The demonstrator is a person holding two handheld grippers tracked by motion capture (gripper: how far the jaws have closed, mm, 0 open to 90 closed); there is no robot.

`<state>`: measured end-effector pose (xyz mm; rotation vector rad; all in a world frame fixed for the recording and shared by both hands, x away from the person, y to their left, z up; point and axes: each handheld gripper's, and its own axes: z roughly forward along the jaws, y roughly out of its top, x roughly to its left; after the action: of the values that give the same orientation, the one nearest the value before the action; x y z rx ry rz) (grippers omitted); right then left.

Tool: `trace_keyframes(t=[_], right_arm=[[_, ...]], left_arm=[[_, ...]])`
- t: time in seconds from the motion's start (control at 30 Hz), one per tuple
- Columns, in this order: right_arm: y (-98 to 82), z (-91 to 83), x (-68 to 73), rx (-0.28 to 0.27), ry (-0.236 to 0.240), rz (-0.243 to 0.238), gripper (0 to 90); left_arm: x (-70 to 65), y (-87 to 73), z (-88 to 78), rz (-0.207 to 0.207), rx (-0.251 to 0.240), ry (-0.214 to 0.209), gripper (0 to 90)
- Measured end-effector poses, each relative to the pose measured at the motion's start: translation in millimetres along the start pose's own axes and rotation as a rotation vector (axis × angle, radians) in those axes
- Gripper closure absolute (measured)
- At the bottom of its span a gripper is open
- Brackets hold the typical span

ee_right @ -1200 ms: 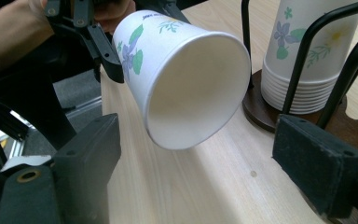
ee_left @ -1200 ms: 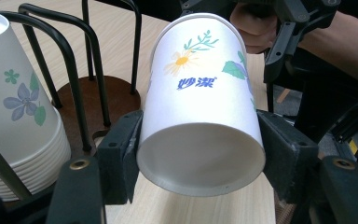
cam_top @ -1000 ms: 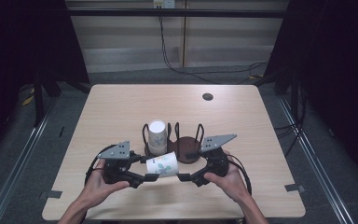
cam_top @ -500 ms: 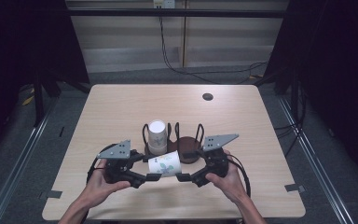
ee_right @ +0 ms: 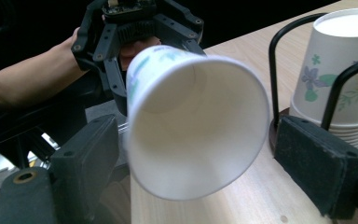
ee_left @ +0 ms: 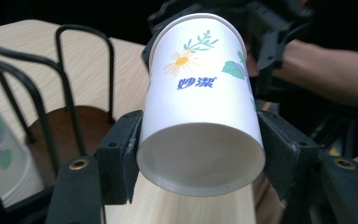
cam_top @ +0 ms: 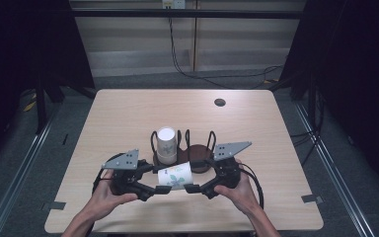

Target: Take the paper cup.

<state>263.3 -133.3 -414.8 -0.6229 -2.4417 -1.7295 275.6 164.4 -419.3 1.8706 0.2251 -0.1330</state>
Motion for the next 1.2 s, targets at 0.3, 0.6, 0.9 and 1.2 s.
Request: trace_keyframes(t=[0.3, 0.6, 0.9, 1.2], right_arm=[[0.5, 2.1, 1.2, -0.011, 0.042, 0.003, 13.7], [0.2, 3.7, 2.0, -0.011, 0.072, -0.01, 16.4], [-1.1, 4.1, 1.0, 0.006, 0.083, -0.02, 25.8], [-0.1, 4.0, 1.1, 0.021, 0.066, -0.032, 29.3]], left_arm=[[-1.2, 0.8, 1.1, 0.003, -0.001, -0.026, 36.0], [-1.8, 0.3, 3.8, 0.01, 0.006, -0.042, 36.1], [-1.3, -1.7, 6.8, 0.005, 0.017, -0.058, 36.2], [-0.3, -3.6, 8.1, -0.002, 0.043, -0.032, 33.1]])
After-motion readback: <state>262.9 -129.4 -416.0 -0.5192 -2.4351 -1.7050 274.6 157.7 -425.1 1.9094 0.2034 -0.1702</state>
